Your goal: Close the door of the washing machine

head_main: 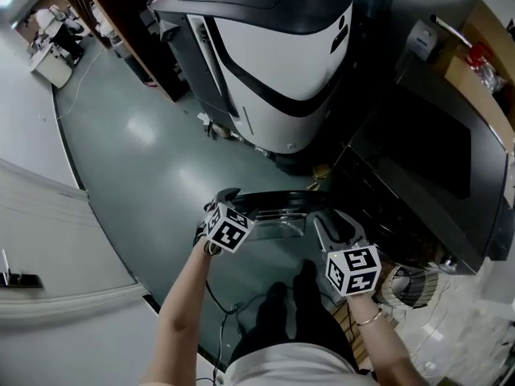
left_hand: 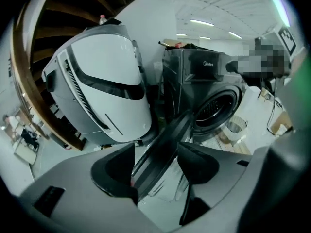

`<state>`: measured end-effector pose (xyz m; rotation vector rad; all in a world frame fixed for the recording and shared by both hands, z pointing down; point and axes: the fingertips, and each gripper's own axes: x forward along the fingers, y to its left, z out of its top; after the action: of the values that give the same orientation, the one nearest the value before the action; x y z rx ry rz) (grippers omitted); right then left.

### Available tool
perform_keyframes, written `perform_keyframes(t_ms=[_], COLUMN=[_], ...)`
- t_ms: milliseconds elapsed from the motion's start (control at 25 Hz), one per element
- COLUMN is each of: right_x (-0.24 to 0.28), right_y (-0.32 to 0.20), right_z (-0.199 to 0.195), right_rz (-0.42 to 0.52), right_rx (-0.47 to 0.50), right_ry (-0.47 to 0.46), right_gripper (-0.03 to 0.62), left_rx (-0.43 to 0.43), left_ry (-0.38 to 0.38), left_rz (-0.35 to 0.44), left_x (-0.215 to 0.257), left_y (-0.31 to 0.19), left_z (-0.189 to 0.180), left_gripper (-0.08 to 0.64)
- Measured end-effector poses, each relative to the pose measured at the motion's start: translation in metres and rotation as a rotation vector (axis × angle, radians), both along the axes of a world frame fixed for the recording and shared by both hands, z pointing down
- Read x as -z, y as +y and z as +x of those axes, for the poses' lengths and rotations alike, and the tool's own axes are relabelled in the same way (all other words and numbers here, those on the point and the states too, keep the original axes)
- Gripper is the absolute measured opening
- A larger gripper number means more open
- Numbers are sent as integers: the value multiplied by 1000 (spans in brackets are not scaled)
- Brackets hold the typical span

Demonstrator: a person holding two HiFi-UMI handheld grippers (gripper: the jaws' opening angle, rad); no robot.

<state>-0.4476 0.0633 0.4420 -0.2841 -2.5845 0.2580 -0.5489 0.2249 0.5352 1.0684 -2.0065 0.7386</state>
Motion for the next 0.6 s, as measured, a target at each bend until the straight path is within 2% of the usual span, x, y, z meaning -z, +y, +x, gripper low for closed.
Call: perform_keyframes(t_ms=[280,400,600], right_x=[-12,-14,-16], right_y=[-10,-12,-14], right_z=[-3,0,9], right_rz=[-11,-16,-19], right_rx=[1,0,-12], right_ry=[17,19,28], right_gripper=[153,152,150], left_rx=[-220,-272,-310], left_ry=[101,109,80], left_rz=[-208,-277,-343], left_x=[-33,-39,-41], left_y=[-9,-11,-12], left_z=[2,4,7], left_gripper=[292,284,258])
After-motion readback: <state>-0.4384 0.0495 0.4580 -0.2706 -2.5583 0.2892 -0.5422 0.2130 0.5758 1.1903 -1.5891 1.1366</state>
